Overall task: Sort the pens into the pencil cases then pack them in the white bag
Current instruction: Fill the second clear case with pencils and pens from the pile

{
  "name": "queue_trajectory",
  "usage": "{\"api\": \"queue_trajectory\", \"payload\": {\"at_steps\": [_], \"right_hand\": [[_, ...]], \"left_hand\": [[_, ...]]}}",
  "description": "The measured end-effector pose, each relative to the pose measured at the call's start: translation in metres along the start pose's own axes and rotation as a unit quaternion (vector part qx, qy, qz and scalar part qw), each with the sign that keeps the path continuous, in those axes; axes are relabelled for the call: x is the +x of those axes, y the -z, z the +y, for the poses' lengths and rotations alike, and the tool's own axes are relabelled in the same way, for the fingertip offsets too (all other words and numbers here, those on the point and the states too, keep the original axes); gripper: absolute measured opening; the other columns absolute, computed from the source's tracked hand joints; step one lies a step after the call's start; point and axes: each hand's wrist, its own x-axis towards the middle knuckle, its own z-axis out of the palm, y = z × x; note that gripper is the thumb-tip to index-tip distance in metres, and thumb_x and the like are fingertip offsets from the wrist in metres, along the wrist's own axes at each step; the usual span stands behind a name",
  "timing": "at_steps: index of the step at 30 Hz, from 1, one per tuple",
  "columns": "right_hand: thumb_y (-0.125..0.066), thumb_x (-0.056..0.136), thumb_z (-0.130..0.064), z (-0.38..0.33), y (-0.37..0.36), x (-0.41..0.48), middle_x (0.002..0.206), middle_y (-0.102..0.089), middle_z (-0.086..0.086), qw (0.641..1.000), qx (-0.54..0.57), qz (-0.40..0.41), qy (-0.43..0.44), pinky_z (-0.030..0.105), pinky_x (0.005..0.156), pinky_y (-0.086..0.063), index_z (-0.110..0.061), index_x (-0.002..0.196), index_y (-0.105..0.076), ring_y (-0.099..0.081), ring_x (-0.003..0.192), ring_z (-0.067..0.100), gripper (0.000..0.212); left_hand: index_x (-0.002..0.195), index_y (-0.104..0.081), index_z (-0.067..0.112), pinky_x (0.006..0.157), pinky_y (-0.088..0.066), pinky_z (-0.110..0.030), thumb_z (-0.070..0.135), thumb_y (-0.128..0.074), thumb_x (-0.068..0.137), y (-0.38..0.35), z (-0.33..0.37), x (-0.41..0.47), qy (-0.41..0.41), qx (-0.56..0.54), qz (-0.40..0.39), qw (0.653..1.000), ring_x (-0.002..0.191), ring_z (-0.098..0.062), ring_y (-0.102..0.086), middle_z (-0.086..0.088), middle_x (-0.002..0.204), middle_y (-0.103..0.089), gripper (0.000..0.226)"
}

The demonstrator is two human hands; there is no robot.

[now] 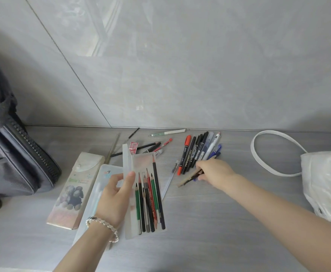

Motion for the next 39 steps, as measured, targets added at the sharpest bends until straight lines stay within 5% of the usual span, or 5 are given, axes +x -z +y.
{"api": "queue_trajectory", "payload": {"at_steps": [7, 12, 16, 33, 39], "right_hand": [[-0.043, 0.088, -0.006, 0.006, -0.007, -0.037, 0.101, -0.06, 0.006, 0.991, 0.036, 0.126, -0.029, 0.03, 0.065, -0.035, -0.016, 0.111, -0.048, -0.056, 0.085, 0.029, 0.026], [-0.051, 0.081, -0.007, -0.018, -0.021, -0.065, 0.105, -0.066, 0.01, 0.935, 0.051, 0.325, 0.136, 0.036, 0.083, -0.052, -0.015, 0.101, -0.059, -0.061, 0.103, 0.032, 0.023], [-0.034, 0.083, -0.016, -0.049, -0.032, -0.074, 0.114, -0.067, 0.004, 0.928, -0.03, 0.31, 0.204, 0.039, 0.096, -0.045, -0.02, 0.102, -0.064, -0.052, 0.123, 0.028, 0.035], [-0.033, 0.071, -0.001, -0.053, -0.035, -0.05, 0.117, -0.065, 0.017, 0.929, -0.045, 0.343, 0.131, 0.046, 0.09, -0.048, -0.017, 0.116, -0.063, -0.053, 0.121, 0.036, 0.057], [-0.066, 0.06, 0.013, -0.051, -0.036, -0.059, 0.135, -0.049, 0.022, 0.934, 0.075, 0.319, 0.146, 0.044, 0.099, -0.037, -0.023, 0.116, -0.064, -0.048, 0.124, 0.037, 0.066]], "left_hand": [[0.131, -0.044, 0.01, 0.062, -0.034, -0.016, 0.038, -0.041, 0.094, -0.006, -0.001, -0.005, -0.003, -0.009, -0.017, 1.0, 0.064, 0.008, -0.037, 0.012, 0.081, -0.051, 0.046], [0.129, -0.047, 0.01, 0.058, -0.04, -0.007, 0.039, -0.044, 0.093, -0.019, 0.001, -0.008, -0.01, 0.01, -0.02, 1.0, 0.079, -0.009, -0.049, 0.001, 0.104, -0.057, 0.046], [0.122, -0.051, 0.01, 0.044, -0.037, 0.003, 0.038, -0.044, 0.093, -0.031, 0.005, -0.011, -0.034, 0.022, -0.04, 0.998, 0.061, 0.001, -0.045, 0.009, 0.072, -0.049, 0.041], [0.105, -0.051, 0.028, 0.059, -0.044, -0.022, 0.048, -0.046, 0.088, -0.033, 0.013, -0.026, -0.042, 0.018, -0.072, 0.996, 0.066, -0.012, -0.062, -0.008, 0.085, -0.068, 0.027], [0.089, -0.053, 0.037, 0.065, -0.056, -0.028, 0.046, -0.048, 0.087, -0.033, 0.014, -0.027, -0.03, -0.018, -0.071, 0.997, 0.072, -0.015, -0.066, -0.012, 0.09, -0.07, 0.01]]}}
